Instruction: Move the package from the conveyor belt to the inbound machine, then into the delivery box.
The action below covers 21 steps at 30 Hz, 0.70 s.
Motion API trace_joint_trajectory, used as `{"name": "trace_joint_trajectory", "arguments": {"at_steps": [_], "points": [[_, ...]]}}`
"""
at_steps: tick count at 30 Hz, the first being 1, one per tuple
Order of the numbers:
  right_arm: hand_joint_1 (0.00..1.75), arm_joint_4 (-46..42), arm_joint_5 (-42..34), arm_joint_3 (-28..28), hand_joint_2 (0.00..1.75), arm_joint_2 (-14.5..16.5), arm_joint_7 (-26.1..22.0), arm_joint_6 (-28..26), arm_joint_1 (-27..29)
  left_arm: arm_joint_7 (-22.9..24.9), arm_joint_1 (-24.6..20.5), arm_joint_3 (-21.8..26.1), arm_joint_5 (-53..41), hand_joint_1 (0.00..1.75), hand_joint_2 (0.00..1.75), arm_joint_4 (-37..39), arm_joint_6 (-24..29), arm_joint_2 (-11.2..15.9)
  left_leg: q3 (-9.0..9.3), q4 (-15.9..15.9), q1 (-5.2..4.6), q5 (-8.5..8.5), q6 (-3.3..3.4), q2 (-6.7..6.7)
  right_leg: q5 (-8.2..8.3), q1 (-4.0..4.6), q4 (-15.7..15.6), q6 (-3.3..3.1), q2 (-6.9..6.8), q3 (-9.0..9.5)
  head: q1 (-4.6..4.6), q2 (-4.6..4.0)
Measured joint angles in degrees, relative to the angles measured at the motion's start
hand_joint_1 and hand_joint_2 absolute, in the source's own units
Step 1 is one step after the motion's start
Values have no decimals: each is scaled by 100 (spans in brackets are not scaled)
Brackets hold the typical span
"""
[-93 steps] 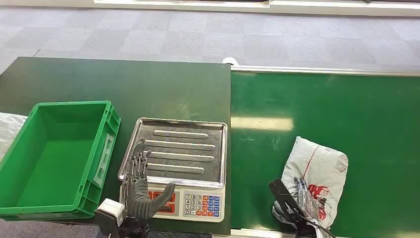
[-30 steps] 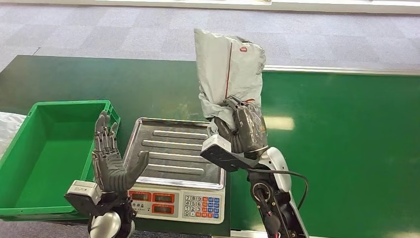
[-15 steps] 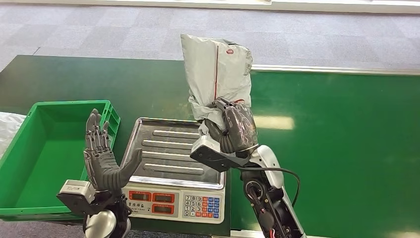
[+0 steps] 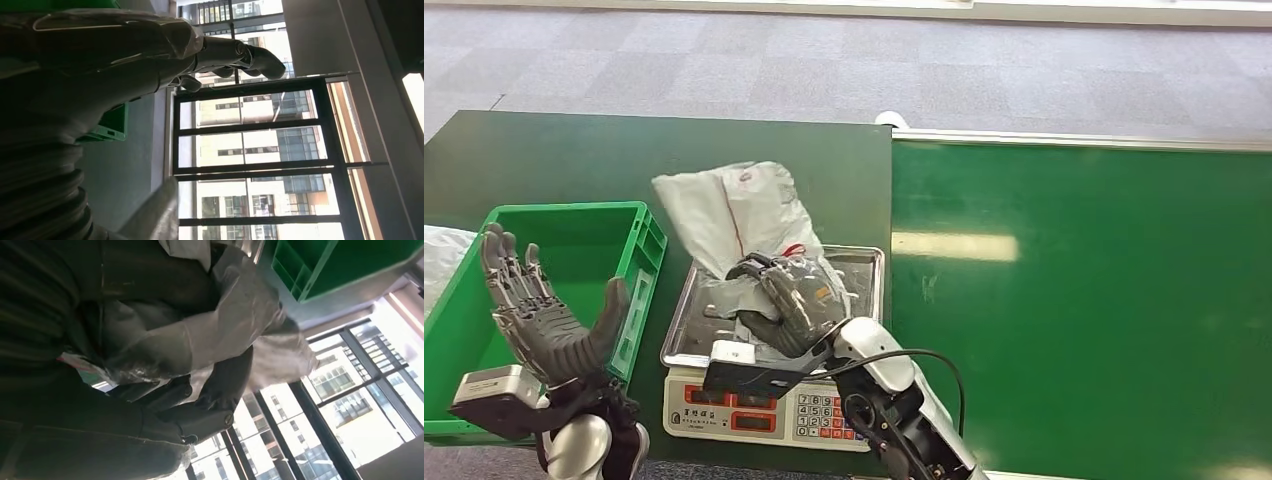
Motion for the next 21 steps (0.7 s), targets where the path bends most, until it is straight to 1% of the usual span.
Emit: {"name": "trace_joint_trajectory", "arguments": {"at_steps": [2,4,13,17,21], "points": [[0,226,68,150,175,35,122,-137,-64,-26,43,120,48,0,175,-64,8,-1,-1,0,0,0,0,-1,0,0,0,0,0,0,1,0],[0,398,77,236,175,49,140,-217,-118,-37,78,206,64,0,175,-115,2,-1,-1,0,0,0,0,-1,0,-1,0,0,0,0,2,0],[0,683,21,396,175,92,108,-245,-197,-38,145,377,71,0,175,-186,-6,-7,-1,0,0,0,0,0,0,0,0,0,0,-2,1,0],[0,712,-84,401,175,93,25,-286,-204,-38,187,402,56,0,175,-200,-49,-8,-1,0,0,0,0,0,0,0,0,0,0,-4,1,0],[0,639,-349,341,175,86,-201,-442,-175,-38,190,400,-10,0,175,-199,-116,-9,-1,0,0,0,0,1,0,-1,-1,0,0,-4,1,0]]}}
